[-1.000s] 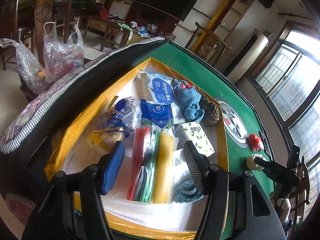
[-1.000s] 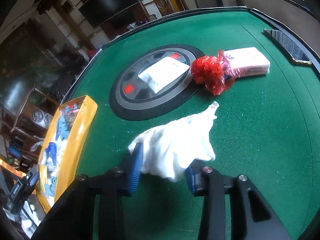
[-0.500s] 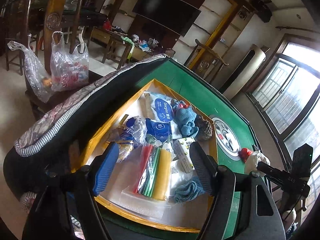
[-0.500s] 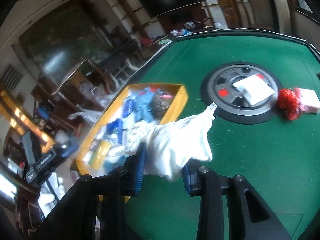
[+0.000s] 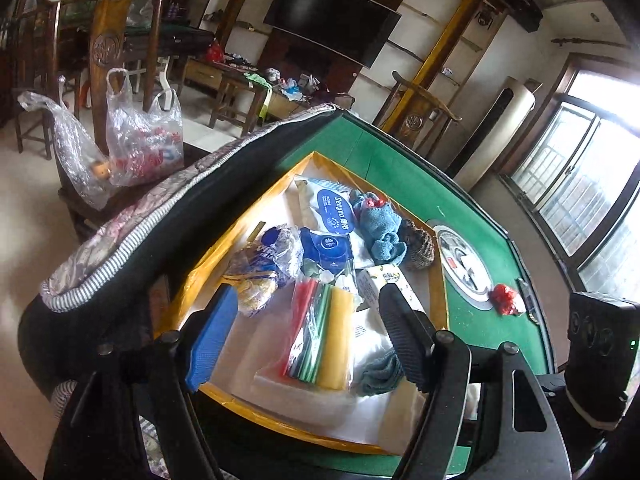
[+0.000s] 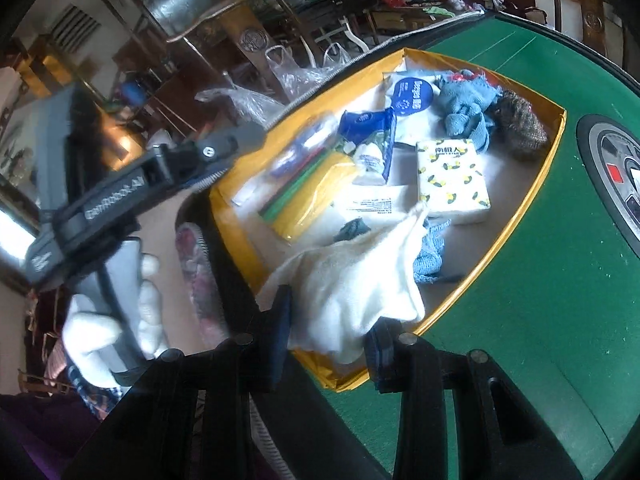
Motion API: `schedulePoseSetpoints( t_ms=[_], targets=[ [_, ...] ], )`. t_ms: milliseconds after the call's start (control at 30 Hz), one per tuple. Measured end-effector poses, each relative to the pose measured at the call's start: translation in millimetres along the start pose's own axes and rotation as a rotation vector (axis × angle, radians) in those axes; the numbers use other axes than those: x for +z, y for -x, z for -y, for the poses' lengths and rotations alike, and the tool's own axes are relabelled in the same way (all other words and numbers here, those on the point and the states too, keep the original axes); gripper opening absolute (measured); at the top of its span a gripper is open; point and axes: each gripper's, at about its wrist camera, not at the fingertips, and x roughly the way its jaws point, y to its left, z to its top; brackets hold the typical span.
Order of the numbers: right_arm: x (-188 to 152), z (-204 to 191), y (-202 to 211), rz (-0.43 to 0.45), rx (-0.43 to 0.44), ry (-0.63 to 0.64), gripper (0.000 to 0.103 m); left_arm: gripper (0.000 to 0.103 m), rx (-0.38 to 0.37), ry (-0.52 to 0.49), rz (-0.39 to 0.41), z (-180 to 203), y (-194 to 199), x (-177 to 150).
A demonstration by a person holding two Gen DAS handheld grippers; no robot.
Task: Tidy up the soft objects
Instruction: 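Carry the tube and white cloth bag into the box and open both tools, then move the right tool back over the table toward the red mesh bag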
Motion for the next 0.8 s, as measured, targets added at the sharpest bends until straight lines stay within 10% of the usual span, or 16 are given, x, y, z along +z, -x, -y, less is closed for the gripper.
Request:
schedulePoseSetpoints(
  t_ms=[400,800],
  targets=[
    [32,8,-35,-0.007,-0.239,0.045,0.03,0.073,0.125,-0.108,0.042,17,6,-7],
    [13,-15,-31,-0.023,-0.185,0.11,0.034,0.073,0.184,-0.15,0.032,23,7,-14]
  ],
)
